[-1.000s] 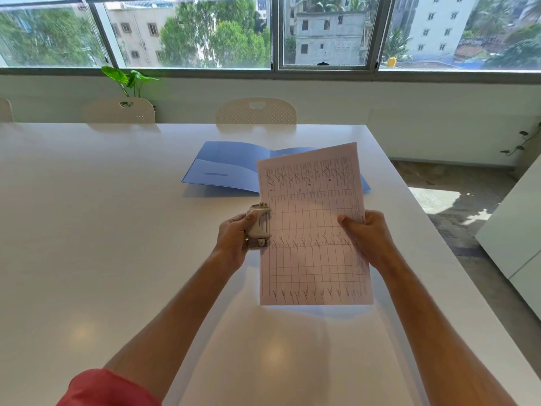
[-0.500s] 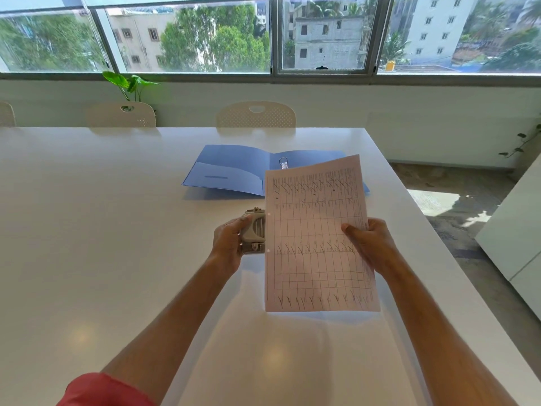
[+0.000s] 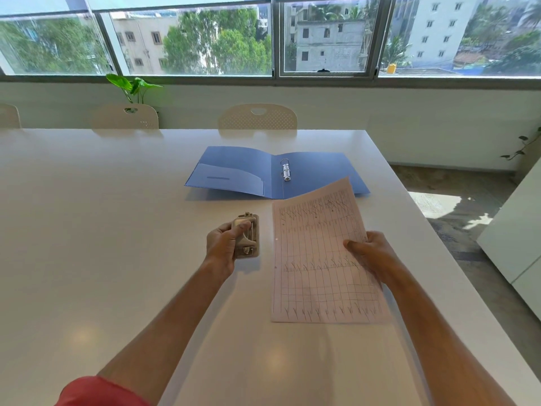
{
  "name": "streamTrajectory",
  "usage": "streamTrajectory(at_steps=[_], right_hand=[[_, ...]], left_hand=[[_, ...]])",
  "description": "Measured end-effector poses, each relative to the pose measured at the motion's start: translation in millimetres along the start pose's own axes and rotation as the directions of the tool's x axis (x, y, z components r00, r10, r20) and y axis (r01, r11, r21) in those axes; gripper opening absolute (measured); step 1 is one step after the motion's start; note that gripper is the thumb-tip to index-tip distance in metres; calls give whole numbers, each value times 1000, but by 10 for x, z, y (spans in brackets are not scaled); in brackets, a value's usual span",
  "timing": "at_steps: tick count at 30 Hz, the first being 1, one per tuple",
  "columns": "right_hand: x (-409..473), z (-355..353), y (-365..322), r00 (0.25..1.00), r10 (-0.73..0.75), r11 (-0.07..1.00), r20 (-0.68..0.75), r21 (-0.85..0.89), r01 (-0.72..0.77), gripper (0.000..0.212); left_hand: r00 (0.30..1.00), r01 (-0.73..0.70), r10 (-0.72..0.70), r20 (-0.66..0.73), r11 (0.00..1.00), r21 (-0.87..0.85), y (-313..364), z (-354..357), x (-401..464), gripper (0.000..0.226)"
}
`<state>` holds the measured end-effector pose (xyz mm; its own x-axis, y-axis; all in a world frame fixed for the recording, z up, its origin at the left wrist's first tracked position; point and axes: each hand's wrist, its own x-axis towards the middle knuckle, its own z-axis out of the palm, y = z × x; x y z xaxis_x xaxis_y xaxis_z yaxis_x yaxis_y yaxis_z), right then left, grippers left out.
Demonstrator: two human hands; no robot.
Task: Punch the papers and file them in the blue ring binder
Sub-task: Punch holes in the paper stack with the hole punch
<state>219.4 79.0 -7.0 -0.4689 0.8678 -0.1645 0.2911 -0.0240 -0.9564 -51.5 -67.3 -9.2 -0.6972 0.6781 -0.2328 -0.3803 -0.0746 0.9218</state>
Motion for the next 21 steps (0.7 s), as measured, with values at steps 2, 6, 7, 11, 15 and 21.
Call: streamTrajectory(at_steps=[2, 6, 7, 11, 15, 21], right_hand=[[-4, 5, 2, 1000, 4, 999, -3, -35, -4, 9], [35, 11, 3, 999, -2, 986, -35, -169, -4, 11], [50, 9, 0, 999, -7, 975, -49, -222, -4, 11], [98, -19, -9, 996, -27, 913, -87, -409, -11, 14], [93, -56, -58, 975, -64, 686, -211, -720, -111, 42], [-23, 269, -221, 925, -346, 401, -160, -916, -8, 70]], left_hand=[[1000, -18, 18, -7, 1000, 19, -11, -16, 2, 27], [998, -46, 50, -37, 995, 86, -32, -50, 8, 37], [997, -49, 54, -48, 994, 94, -36, -58, 10, 36], [993, -71, 81, -80, 990, 118, -39, -87, 15, 32], [990, -75, 94, -108, 983, 165, -41, -117, 16, 32], [978, -94, 143, -154, 952, 290, -42, -153, -9, 22]])
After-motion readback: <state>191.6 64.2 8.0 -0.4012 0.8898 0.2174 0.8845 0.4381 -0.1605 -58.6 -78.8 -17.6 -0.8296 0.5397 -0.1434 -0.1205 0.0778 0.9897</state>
